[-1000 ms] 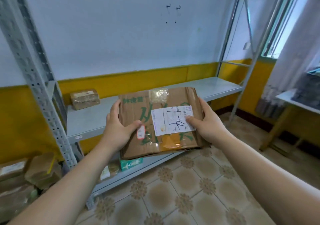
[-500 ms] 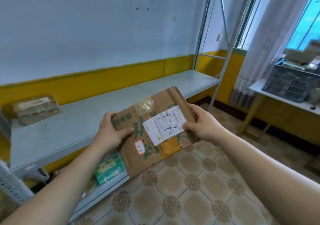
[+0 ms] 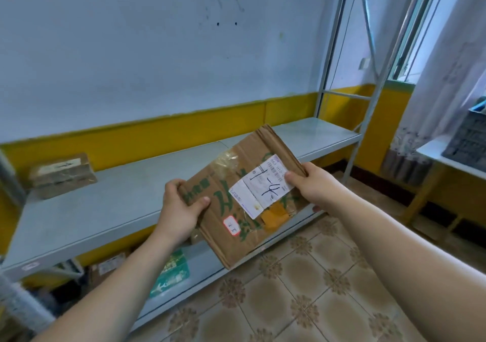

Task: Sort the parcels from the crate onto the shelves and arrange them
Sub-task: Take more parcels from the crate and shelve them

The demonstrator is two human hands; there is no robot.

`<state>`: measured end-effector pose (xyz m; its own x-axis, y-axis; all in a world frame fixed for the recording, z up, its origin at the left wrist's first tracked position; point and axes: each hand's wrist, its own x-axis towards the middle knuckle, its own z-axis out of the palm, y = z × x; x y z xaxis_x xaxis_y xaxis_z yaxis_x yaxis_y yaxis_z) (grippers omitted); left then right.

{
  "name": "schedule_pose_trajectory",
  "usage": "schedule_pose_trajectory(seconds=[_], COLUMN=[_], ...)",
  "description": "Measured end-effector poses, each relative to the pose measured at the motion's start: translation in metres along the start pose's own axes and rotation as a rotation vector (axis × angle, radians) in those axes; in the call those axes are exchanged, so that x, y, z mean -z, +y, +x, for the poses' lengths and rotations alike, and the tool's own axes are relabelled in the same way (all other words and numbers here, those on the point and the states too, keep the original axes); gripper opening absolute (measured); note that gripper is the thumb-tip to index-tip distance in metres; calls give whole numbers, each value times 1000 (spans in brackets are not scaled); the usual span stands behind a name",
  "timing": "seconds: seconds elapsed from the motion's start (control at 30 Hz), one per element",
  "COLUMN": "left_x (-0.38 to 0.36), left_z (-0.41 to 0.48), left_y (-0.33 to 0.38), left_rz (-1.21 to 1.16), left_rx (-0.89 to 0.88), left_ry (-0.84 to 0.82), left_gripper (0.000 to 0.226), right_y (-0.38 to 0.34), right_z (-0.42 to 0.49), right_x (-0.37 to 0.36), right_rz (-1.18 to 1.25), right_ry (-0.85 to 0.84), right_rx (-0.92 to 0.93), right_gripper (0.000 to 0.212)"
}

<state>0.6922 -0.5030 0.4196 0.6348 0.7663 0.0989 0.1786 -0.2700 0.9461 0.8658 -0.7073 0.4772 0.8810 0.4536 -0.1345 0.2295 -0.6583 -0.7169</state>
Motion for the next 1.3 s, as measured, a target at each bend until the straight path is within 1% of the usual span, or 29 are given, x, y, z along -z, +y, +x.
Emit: schedule_pose_trajectory(seconds=[0.07, 0.17, 0.2, 0.3, 0.37, 0.4, 0.47, 0.53, 0.57, 0.7, 0.93, 1.13, 1.3], left_x=[-20, -45, -51, -64, -66, -66, -64, -61, -62, -55, -11, 50, 100], left_z=[2, 4, 3, -1, -1, -2, -1, -1, -1, 9, 51, 116, 166], left_y=[7, 16, 19, 29, 36, 39, 41, 41, 41, 33, -2, -47, -89], left_rz=[24, 52, 66, 105, 110, 118, 167, 247, 278, 279, 319, 332, 344], left_rx=[-17, -37, -44, -93, -102, -107, -136, -192, -204, -185, -109, -37, 79], left_ry=[16, 26, 30, 66, 66, 56, 25, -9, -27, 20, 84, 86, 51], left_gripper=[48, 48, 48, 44, 43, 46, 57, 67, 68, 57, 56, 55, 55], right_y=[14, 31, 33, 37, 36, 33, 26, 13, 9, -10, -54, -106, -138], right_z=[15, 35, 40, 55, 62, 65, 70, 74, 76, 88, 124, 170, 203], right_x=[16, 35, 40, 45, 45, 46, 45, 39, 34, 7, -61, -143, -216], right_rz=[94, 306, 383, 527, 579, 599, 579, 489, 439, 342, 256, 198, 199], right_ry=[31, 140, 171, 246, 249, 232, 199, 175, 174, 85, -44, -136, -241], right_rx=[42, 90, 95, 118, 149, 168, 207, 269, 301, 343, 393, 375, 285], right_gripper=[50, 32, 32, 50, 61, 65, 72, 79, 81, 77, 79, 81, 85])
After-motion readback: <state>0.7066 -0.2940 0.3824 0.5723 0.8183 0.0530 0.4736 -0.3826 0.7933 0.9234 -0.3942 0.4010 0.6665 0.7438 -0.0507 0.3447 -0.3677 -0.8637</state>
